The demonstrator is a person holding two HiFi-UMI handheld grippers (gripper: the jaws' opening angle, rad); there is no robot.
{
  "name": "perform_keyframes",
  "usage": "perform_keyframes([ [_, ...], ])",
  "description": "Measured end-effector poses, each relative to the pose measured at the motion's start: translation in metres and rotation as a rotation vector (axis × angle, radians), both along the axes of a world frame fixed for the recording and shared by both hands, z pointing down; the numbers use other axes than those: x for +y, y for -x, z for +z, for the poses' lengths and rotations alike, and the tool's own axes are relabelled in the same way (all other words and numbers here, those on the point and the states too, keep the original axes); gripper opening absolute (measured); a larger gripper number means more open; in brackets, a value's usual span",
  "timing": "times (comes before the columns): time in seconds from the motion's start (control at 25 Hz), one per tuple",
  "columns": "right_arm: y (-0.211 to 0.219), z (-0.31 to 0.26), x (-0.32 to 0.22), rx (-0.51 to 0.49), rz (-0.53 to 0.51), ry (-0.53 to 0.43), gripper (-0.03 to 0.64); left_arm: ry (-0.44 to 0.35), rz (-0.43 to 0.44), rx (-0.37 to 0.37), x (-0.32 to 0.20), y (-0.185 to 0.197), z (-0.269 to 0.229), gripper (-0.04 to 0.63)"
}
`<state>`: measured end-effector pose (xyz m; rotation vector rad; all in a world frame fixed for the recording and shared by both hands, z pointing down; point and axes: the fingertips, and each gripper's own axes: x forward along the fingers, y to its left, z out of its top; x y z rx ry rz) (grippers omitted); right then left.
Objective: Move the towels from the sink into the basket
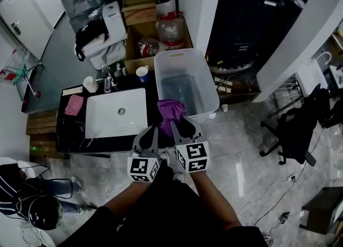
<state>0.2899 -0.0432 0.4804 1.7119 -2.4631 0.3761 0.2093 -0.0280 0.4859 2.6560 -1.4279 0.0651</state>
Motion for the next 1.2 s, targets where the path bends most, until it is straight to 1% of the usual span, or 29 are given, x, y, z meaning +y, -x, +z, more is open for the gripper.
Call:
perform_keyframes([
  [0.16,-0.014,-0.008,-0.023,0.001,0.03,0.001,0.121,-0.008,0.038,-0.005,-0.025,-0.017,-0.006,0.012],
  [0.28,-0.024,-0.014,-0.043,0.035,0.046,0.001,0.121,-0.013,0.054,-0.009,-0.044,-0.025,-0.009,0.012],
  [0.4,-0.027,-0.017,-0.068,0.087,0.061,0.001,0.121,-0.013,0.061,0.008,-0.068,-0.024,-0.012,0.012],
  [0.56,-0.03,-0.017,-0.105,0.085,0.067,0.031,0.121,0.003,0.064,0.025,-0.104,-0.019,-0.014,0.012],
  [0.72,-0.029,-0.005,-0.145,0.111,0.051,0.081,0.123,0.008,0.068,0.037,-0.139,-0.015,-0.013,0.012],
  [0.92,-0.029,0.02,-0.182,0.189,0.023,0.153,0.123,0.015,0.076,0.04,-0.168,-0.016,-0.01,0.012],
  [1.04,-0.031,0.035,-0.202,0.228,-0.006,0.198,0.123,0.017,0.057,0.037,-0.181,-0.015,-0.012,0.012],
  [1.2,-0.036,0.061,-0.227,0.248,-0.036,0.261,0.123,0.024,0.023,0.046,-0.198,-0.016,-0.014,0.012],
])
